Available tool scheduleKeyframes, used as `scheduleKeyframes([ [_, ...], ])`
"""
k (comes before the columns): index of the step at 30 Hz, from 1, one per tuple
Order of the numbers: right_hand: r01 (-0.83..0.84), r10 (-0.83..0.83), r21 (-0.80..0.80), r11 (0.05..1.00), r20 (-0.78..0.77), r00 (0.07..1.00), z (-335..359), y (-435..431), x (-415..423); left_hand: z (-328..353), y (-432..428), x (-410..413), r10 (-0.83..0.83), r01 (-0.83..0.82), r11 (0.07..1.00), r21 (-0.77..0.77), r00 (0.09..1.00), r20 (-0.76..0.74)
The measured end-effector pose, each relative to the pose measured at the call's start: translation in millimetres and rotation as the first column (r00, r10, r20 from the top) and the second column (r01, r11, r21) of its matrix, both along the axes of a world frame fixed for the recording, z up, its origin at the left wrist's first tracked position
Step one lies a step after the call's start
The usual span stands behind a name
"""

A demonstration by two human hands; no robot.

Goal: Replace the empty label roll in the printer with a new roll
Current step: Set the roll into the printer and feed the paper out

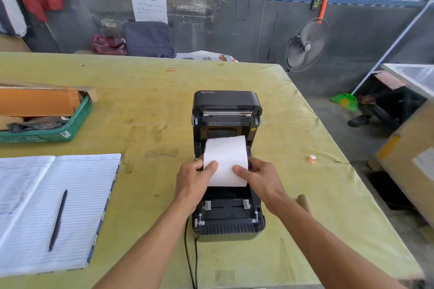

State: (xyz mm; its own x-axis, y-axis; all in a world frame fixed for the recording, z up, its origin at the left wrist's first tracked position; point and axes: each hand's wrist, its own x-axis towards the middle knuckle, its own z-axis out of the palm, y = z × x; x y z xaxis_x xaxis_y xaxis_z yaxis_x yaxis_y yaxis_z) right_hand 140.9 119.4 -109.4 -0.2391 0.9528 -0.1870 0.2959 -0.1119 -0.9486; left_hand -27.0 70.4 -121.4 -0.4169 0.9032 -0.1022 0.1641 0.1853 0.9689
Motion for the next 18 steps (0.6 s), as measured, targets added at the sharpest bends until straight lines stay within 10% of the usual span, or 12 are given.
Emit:
scheduleKeyframes([
  [18,0.016,-0.017,-0.048,0.999,-0.022,1.0,-23.0,10.8,-2.6,-19.7,2.6,5.4,0.082,-0.082,0.997,-0.011,0.997,0.016],
])
